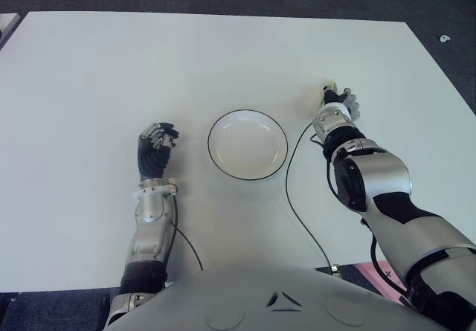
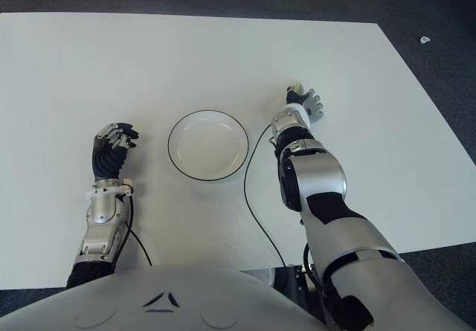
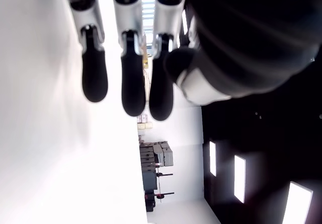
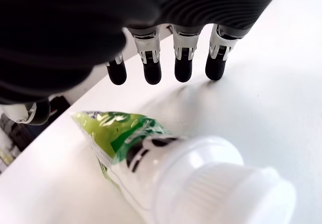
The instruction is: Put the toothpaste on the table into the plate.
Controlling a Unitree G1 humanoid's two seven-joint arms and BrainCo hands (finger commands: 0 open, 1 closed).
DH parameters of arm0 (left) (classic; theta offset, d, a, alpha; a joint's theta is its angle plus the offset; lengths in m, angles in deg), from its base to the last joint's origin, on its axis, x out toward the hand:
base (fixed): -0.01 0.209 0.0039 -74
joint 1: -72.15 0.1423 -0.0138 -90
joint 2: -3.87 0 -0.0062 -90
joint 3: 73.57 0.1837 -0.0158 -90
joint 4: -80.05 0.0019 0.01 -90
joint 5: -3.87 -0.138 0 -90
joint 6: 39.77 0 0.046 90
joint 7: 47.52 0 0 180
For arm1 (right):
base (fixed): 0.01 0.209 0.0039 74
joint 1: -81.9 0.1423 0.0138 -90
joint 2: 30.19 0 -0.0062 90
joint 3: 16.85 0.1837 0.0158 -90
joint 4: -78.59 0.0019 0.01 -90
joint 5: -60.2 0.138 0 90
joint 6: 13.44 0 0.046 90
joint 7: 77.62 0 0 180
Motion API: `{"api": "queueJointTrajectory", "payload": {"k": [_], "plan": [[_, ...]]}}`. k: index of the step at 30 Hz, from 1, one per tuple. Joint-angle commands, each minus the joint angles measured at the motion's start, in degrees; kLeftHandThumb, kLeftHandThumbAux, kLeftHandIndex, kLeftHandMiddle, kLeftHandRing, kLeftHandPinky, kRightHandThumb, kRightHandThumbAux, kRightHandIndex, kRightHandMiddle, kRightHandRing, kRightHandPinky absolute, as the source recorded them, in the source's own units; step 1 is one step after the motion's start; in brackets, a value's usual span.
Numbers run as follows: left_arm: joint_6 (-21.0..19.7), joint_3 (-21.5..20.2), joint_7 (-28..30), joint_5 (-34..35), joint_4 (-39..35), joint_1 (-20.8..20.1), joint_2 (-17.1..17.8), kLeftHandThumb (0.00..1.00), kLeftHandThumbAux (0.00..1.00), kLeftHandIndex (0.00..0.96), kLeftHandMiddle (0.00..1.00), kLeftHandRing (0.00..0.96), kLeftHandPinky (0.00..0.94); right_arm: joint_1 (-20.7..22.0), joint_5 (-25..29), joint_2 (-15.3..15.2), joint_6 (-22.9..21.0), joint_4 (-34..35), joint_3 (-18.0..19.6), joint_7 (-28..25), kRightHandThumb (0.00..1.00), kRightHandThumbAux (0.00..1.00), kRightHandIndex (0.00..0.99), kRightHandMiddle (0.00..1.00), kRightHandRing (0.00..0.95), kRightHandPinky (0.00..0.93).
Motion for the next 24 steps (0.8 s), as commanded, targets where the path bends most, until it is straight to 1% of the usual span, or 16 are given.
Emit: {"api": "queueJointTrajectory", "payload": {"k": [1, 2, 5, 6, 10, 15, 17, 21, 24], "plan": [[-2.18, -0.3, -0.38, -0.08, 2.59, 2.37, -0.47, 0.712, 0.718, 0.433, 0.516, 0.505, 0.522, -0.77, -2.16, 1.88, -3.02, -1.5, -3.55, -7.31, 0.417, 0.184, 0.0, 0.0, 0.0, 0.0], [-2.1, -0.29, -0.33, -0.04, 2.62, 2.36, -0.49, 0.712, 0.718, 0.433, 0.516, 0.505, 0.521, -0.72, -2.79, 1.92, -3.45, -1.54, -4.31, -8.16, 0.41, 0.185, 0.0, 0.0, 0.0, 0.0], [-1.69, -0.34, -0.16, 0.18, 2.91, 2.27, -0.47, 0.712, 0.718, 0.433, 0.515, 0.504, 0.51, -0.15, -6.01, 2.45, -5.49, -1.91, -8.34, -13.38, 0.396, 0.188, 0.0, 0.0, 0.0, 0.0], [-1.6, -0.34, -0.14, 0.21, 2.95, 2.27, -0.5, 0.712, 0.718, 0.433, 0.514, 0.502, 0.507, -0.09, -6.61, 2.46, -5.85, -1.93, -9.08, -14.45, 0.39, 0.191, 0.0, 0.0, 0.0, 0.0], [-1.24, -0.44, -0.01, 0.58, 3.13, 2.28, -0.66, 0.712, 0.718, 0.433, 0.511, 0.494, 0.496, -0.09, -10.8, 2.6, -6.89, -2.34, -14.16, -21.68, 0.365, 0.201, 0.0, 0.0, 0.0, 0.002], [-1.52, -0.52, -0.29, 0.27, 2.75, 2.54, -0.97, 0.712, 0.718, 0.433, 0.511, 0.492, 0.499, -1.82, -14.69, 1.91, -4.48, -2.62, -18.9, -28.24, 0.329, 0.22, 0.0, 0.0, 0.0, 0.012], [-1.51, -0.59, -0.41, 0.14, 2.56, 2.67, -1.13, 0.712, 0.718, 0.433, 0.513, 0.496, 0.515, -2.53, -16.32, 1.39, -3.24, -2.76, -20.85, -30.73, 0.319, 0.228, 0.0, 0.0, 0.0, 0.017], [-1.99, -0.72, -0.67, -0.08, 2.01, 3.0, -1.44, 0.712, 0.718, 0.433, 0.513, 0.5, 0.514, -4.2, -18.48, 0.61, -0.54, -2.92, -23.28, -33.7, 0.299, 0.245, 0.0, 0.0, 0.0, 0.025], [-2.41, -0.78, -0.59, -0.15, 1.51, 3.33, -1.61, 0.712, 0.718, 0.433, 0.511, 0.498, 0.503, -4.03, -20.76, 1.6, -2.03, -3.0, -26.13, -37.31, 0.278, 0.261, 0.0, 0.0, 0.0, 0.015]]}}
